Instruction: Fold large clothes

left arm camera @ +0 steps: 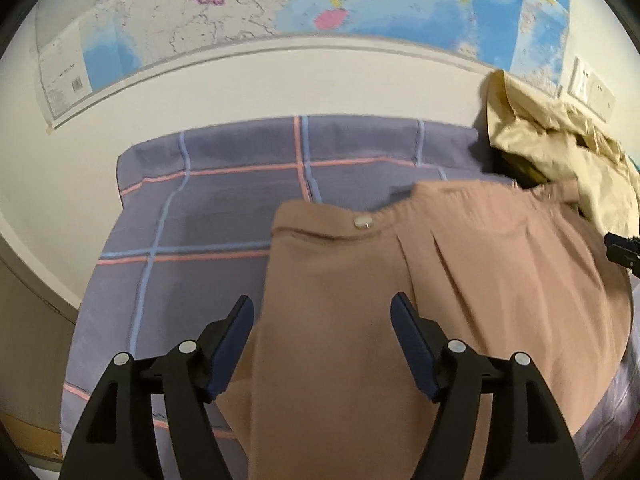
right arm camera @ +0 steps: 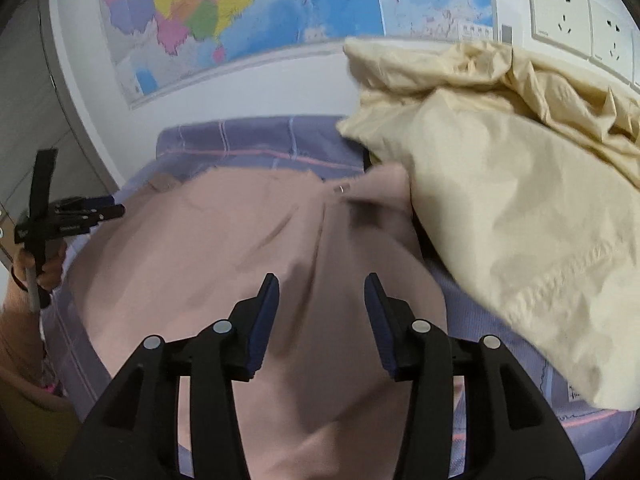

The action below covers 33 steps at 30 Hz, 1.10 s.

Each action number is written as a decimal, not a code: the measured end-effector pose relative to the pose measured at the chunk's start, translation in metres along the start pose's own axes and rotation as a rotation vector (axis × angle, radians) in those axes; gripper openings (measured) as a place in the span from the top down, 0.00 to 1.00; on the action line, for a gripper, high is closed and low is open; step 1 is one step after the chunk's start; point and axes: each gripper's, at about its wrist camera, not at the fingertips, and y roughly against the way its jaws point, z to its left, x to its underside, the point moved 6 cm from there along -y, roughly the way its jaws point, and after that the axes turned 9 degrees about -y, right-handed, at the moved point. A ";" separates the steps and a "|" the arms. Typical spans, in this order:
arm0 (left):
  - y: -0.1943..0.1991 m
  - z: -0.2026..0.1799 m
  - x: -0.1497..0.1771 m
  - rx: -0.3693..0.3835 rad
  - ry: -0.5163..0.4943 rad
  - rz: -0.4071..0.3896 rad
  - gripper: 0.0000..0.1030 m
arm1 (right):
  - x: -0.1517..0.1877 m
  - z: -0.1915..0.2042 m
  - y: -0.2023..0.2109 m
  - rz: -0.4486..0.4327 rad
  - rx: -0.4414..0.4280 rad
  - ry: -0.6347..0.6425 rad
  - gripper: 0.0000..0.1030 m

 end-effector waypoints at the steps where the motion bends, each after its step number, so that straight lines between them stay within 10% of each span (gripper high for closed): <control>1: -0.005 0.000 0.003 0.001 0.007 0.013 0.33 | 0.003 -0.005 -0.005 0.013 -0.001 -0.017 0.57; 9: -0.038 0.019 0.016 0.024 0.091 0.085 0.30 | 0.007 -0.034 -0.046 0.031 0.029 -0.104 0.57; 26: 0.010 -0.006 0.048 0.084 0.052 0.003 0.28 | 0.047 0.007 0.010 0.018 -0.025 -0.006 0.50; 33: -0.013 0.001 0.050 0.073 0.109 0.026 0.25 | 0.042 -0.006 -0.030 0.028 0.052 -0.023 0.76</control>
